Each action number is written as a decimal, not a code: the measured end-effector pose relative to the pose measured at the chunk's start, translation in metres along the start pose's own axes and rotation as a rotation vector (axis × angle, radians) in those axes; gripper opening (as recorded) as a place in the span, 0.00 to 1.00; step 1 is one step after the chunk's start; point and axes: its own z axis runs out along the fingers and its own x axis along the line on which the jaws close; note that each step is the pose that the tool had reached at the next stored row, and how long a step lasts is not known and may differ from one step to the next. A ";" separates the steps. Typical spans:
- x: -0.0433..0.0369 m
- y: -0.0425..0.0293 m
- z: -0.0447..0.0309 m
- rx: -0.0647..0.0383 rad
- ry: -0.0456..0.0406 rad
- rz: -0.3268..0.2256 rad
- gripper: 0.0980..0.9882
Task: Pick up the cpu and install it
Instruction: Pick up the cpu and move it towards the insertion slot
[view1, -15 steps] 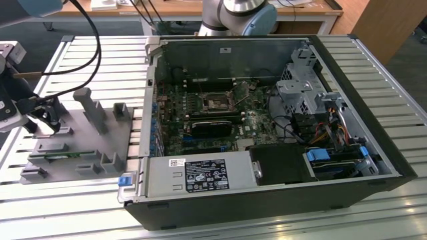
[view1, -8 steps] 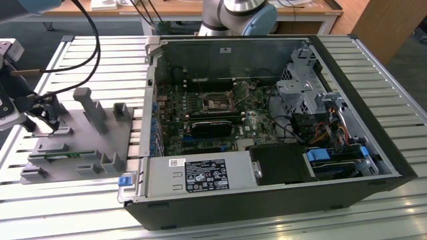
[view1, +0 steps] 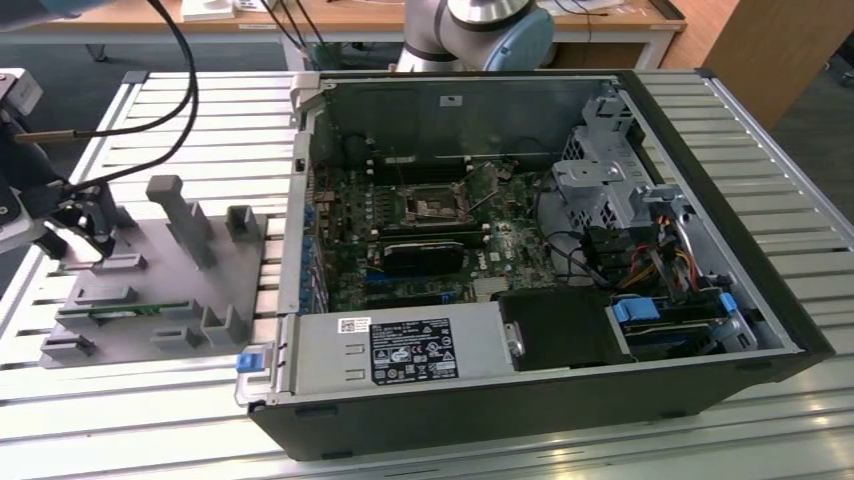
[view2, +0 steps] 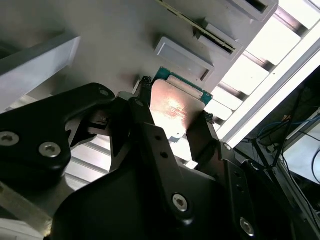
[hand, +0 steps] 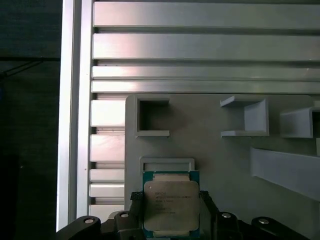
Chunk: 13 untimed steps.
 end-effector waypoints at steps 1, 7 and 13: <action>0.0000 0.0001 -0.0013 0.000 0.0000 0.000 0.49; -0.0002 0.0008 -0.0112 0.000 0.0000 0.000 0.49; -0.0003 0.0014 -0.0200 0.000 0.0000 0.000 0.49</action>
